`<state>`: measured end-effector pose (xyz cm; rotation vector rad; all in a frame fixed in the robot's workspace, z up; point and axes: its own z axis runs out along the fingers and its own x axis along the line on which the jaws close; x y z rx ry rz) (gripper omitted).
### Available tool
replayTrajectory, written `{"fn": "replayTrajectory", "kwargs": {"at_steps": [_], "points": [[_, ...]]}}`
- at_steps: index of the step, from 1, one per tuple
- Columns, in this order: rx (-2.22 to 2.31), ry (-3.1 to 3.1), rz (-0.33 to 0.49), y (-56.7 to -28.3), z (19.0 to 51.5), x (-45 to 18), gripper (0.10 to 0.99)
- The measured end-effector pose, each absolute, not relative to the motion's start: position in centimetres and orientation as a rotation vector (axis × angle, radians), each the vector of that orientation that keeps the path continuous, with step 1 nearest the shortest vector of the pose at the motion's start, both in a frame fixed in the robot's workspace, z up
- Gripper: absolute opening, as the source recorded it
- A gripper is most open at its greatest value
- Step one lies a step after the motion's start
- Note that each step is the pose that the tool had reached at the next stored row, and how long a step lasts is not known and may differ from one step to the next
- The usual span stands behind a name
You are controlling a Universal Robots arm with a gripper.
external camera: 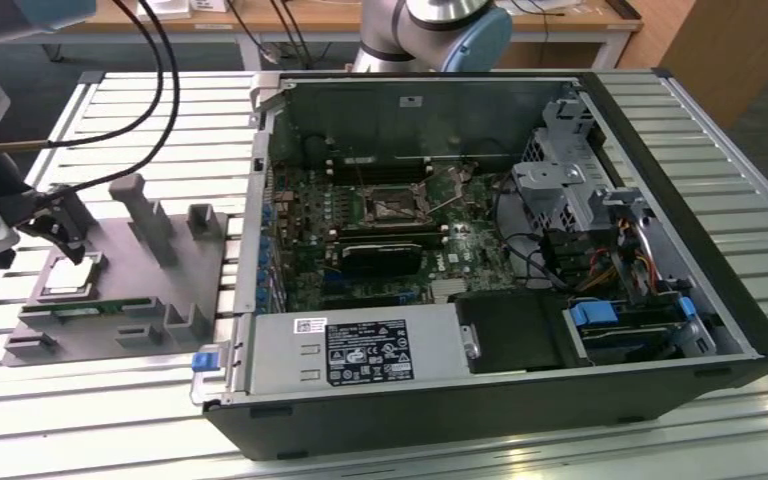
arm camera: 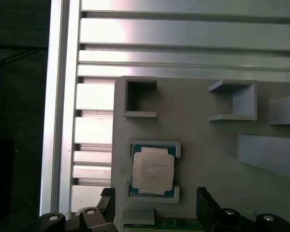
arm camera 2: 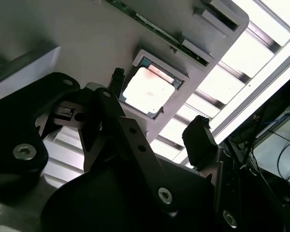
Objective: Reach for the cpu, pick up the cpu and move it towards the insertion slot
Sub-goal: 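Pick up the cpu and move it towards the insertion slot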
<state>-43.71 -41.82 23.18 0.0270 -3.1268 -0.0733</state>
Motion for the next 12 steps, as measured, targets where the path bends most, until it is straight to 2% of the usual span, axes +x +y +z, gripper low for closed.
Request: {"fn": "replayTrajectory", "kwargs": {"at_steps": [12], "points": [[0.027,-3.127,-0.073,-41.7,21.0,-43.6,0.761]]}}
